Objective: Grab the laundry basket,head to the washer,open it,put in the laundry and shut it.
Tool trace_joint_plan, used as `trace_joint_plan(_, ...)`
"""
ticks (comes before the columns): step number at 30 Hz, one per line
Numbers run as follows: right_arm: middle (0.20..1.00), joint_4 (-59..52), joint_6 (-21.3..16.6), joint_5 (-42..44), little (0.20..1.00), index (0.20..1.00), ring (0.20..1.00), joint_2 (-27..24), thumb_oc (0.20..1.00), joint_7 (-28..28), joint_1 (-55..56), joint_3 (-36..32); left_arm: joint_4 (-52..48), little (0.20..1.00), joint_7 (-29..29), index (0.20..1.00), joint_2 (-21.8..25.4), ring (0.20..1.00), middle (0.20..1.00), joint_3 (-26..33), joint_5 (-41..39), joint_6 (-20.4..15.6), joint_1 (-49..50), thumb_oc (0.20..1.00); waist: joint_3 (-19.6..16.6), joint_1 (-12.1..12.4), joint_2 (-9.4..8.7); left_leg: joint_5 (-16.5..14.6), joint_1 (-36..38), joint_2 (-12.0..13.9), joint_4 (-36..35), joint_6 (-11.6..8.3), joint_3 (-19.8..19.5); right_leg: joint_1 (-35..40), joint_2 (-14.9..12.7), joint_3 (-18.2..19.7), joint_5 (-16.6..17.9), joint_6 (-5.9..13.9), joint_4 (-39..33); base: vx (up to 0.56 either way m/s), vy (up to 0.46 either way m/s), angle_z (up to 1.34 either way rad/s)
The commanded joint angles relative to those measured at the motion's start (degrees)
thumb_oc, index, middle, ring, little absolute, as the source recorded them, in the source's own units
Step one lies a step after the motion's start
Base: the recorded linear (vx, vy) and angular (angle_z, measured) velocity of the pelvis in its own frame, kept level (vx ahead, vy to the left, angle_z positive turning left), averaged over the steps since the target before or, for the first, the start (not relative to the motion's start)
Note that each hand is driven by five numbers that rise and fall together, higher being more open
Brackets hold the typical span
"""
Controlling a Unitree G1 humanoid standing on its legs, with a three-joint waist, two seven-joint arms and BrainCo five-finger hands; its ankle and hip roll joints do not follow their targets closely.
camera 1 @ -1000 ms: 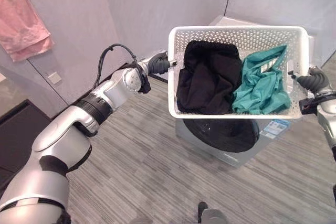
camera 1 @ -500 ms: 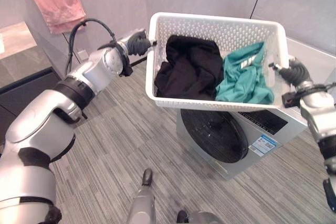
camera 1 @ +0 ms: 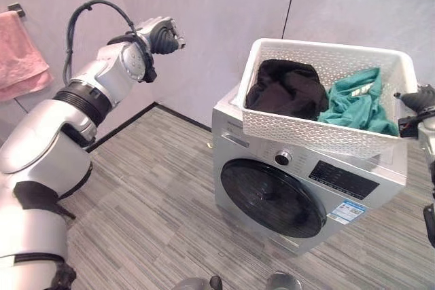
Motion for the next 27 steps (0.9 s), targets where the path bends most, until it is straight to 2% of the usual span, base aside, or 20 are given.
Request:
trace_joint_plan(1,0.200,-0.9,-1.8,-3.6,0.200,0.200,0.200,-2.4,0.200,0.3,1.3,3.0,2.3,0.200,2.1,0.200,-0.3,0.200,0.200,4.7,1.0,-0.6,-1.3,0.200,-4.4,2.0,1.67,0.9,-1.4,7.1,-2.2,-5.98,-0.3,10.6,2.6,-1.4,6.8,2.69,-14.4,0.12,-0.119,-0.10)
trace_joint_plan(2,0.200,-1.1,-1.7,-3.6,0.200,0.200,0.200,-2.4,0.200,0.3,1.5,2.8,2.3,0.200,2.1,0.200,-0.4,0.200,0.200,4.7,1.1,-0.6,-1.2,0.200,-4.4,2.1,1.67,0.9,-1.2,7.1,-2.3,-5.96,-0.3,11.0,2.6,-1.4,7.1,2.74,-15.0,0.14,-0.151,-0.19)
trace_joint_plan(3,0.200,-2.0,-1.7,-3.9,0.200,0.200,0.200,-2.5,0.200,1.0,3.5,1.9,1.9,0.200,2.1,0.200,0.0,0.200,0.200,5.8,0.7,-0.9,-0.4,0.200,-5.1,2.6,1.33,0.8,-0.9,7.8,-2.7,-6.46,0.5,13.0,3.6,-1.6,6.6,3.24,-19.0,0.06,-0.088,-0.30)
trace_joint_plan(5,0.200,-2.8,-1.7,-3.8,0.200,0.200,0.200,-2.9,0.200,1.0,5.4,0.7,1.4,0.200,2.1,0.200,-0.1,0.200,0.200,6.3,0.2,-1.0,0.2,0.200,-5.3,2.8,1.24,1.0,-1.0,8.2,-2.9,-6.78,0.4,13.4,4.3,-1.4,6.4,3.18,-20.3,0.03,-0.086,-0.42)
trace_joint_plan(7,0.200,-4.6,-1.8,-3.5,0.200,0.200,0.200,-3.5,0.200,1.2,10.8,-3.3,-0.4,0.200,2.4,0.200,-0.6,0.200,0.200,8.3,-0.3,-1.4,2.0,0.200,-5.5,2.4,0.74,1.8,-1.7,8.9,-3.9,-7.56,-0.2,13.6,5.7,-1.3,5.6,2.96,-22.4,0.00,-0.095,-0.20)
trace_joint_plan(10,0.680,-4.9,-2.1,-1.5,0.680,0.680,0.680,-3.0,0.680,1.1,15.6,-7.4,-1.1,0.200,2.6,0.200,-1.8,0.200,0.200,10.2,-1.8,-1.7,3.7,0.200,-5.5,2.1,0.08,2.4,-2.6,9.1,-4.2,-8.17,-1.1,13.9,6.6,-1.5,5.2,2.68,-23.2,0.01,-0.066,0.08)
trace_joint_plan(11,1.000,-4.4,-2.2,-1.3,1.000,1.000,1.000,-3.0,1.000,1.1,16.8,-8.4,-1.2,0.200,2.5,0.200,-2.1,0.200,0.200,10.9,-2.3,-1.7,4.3,0.200,-5.4,1.9,-0.05,2.5,-2.9,9.2,-4.3,-8.28,-1.4,14.0,6.8,-1.5,5.0,2.58,-23.4,0.01,-0.041,0.14)
trace_joint_plan(12,1.000,-3.8,-2.1,-1.2,1.000,1.000,1.000,-3.4,1.000,1.2,18.0,-9.2,-1.4,0.200,2.7,0.200,-2.3,0.200,0.200,11.1,-2.6,-1.7,4.5,0.200,-5.6,1.9,-0.13,2.6,-3.1,9.1,-4.4,-8.38,-1.8,14.1,7.1,-1.7,4.8,2.50,-23.5,0.01,-0.041,0.22)
trace_joint_plan(13,1.000,-1.1,-1.9,-0.9,1.000,1.000,1.000,-4.0,1.000,1.2,19.6,-10.6,-1.6,0.247,3.1,0.247,-2.6,0.247,0.247,11.3,-3.0,-2.0,4.1,0.247,-5.6,1.7,-0.34,2.7,-3.5,9.1,-4.4,-8.53,-2.1,14.3,7.4,-1.6,4.5,2.31,-23.6,0.02,-0.030,0.25)
trace_joint_plan(15,1.000,0.5,-1.9,-0.8,1.000,1.000,1.000,-4.5,1.000,1.4,20.6,-11.3,-1.5,0.551,3.1,0.551,-3.0,0.551,0.551,11.1,-3.1,-2.1,3.6,0.551,-5.7,1.7,-0.45,2.8,-3.9,9.1,-4.4,-8.63,-2.5,14.4,7.6,-1.8,4.3,2.22,-23.5,0.02,-0.024,0.24)
trace_joint_plan(16,1.000,2.1,-1.8,-0.8,1.000,1.000,1.000,-4.9,1.000,1.2,21.8,-12.2,-1.6,0.661,3.5,0.661,-3.0,0.661,0.661,11.2,-2.9,-2.2,3.3,0.661,-5.7,1.5,-0.52,2.9,-4.1,9.0,-4.4,-8.71,-2.7,14.4,7.8,-1.8,4.1,2.09,-23.4,0.02,-0.022,0.18)
trace_joint_plan(18,1.000,4.2,-2.0,-0.9,1.000,1.000,1.000,-6.0,1.000,1.1,24.3,-14.5,-1.7,0.790,3.8,0.790,-3.2,0.790,0.790,11.5,-2.6,-2.2,2.8,0.790,-5.8,1.3,-0.54,3.1,-4.3,8.8,-4.8,-8.84,-3.3,14.4,7.9,-2.0,3.7,1.92,-23.1,0.03,-0.018,0.15)
trace_joint_plan(19,1.000,5.6,-2.1,-0.8,1.000,1.000,1.000,-6.4,1.000,1.0,25.3,-15.4,-1.5,0.790,4.0,0.790,-3.2,0.790,0.790,11.9,-2.4,-2.5,2.6,0.790,-5.8,1.2,-0.57,3.2,-4.3,8.7,-5.0,-8.87,-3.5,14.3,8.1,-2.1,3.5,1.87,-23.0,0.06,-0.029,0.30)
trace_joint_plan(22,1.000,8.2,-2.9,-0.3,1.000,1.000,1.000,-7.1,1.000,0.8,27.9,-18.5,-1.6,0.702,4.2,0.702,-3.2,0.702,0.702,12.4,-1.5,-3.0,2.4,0.702,-5.9,1.0,-0.51,3.4,-4.5,8.5,-5.5,-8.95,-4.0,14.5,8.1,-2.6,3.2,1.81,-22.9,0.03,-0.019,0.21)
trace_joint_plan(25,1.000,9.5,-3.7,1.2,1.000,1.000,1.000,-6.8,1.000,0.1,29.3,-20.6,-2.6,0.693,4.6,0.693,-2.4,0.693,0.693,13.2,-1.3,-3.5,3.1,0.693,-6.0,1.0,-0.12,3.6,-4.3,8.4,-6.4,-8.88,-4.2,14.7,8.0,-3.1,3.2,1.98,-23.3,0.04,0.001,0.08)
trace_joint_plan(26,1.000,9.1,-4.1,1.7,1.000,1.000,1.000,-6.1,1.000,-0.4,28.4,-20.4,-3.2,0.711,4.9,0.711,-1.7,0.711,0.711,13.7,-1.4,-3.8,3.3,0.711,-6.1,1.1,0.24,3.8,-4.0,8.3,-7.1,-8.77,-4.1,14.7,7.9,-3.1,3.2,2.11,-23.6,0.05,0.022,0.03)
trace_joint_plan(27,1.000,8.6,-4.4,1.8,1.000,1.000,1.000,-5.7,1.000,-0.9,27.7,-20.1,-3.5,0.693,5.1,0.693,-1.4,0.693,0.693,14.0,-1.4,-3.8,3.7,0.693,-6.1,1.2,0.39,3.9,-3.9,8.2,-7.5,-8.72,-4.0,14.6,7.8,-3.2,3.3,2.21,-23.7,0.03,0.022,0.03)
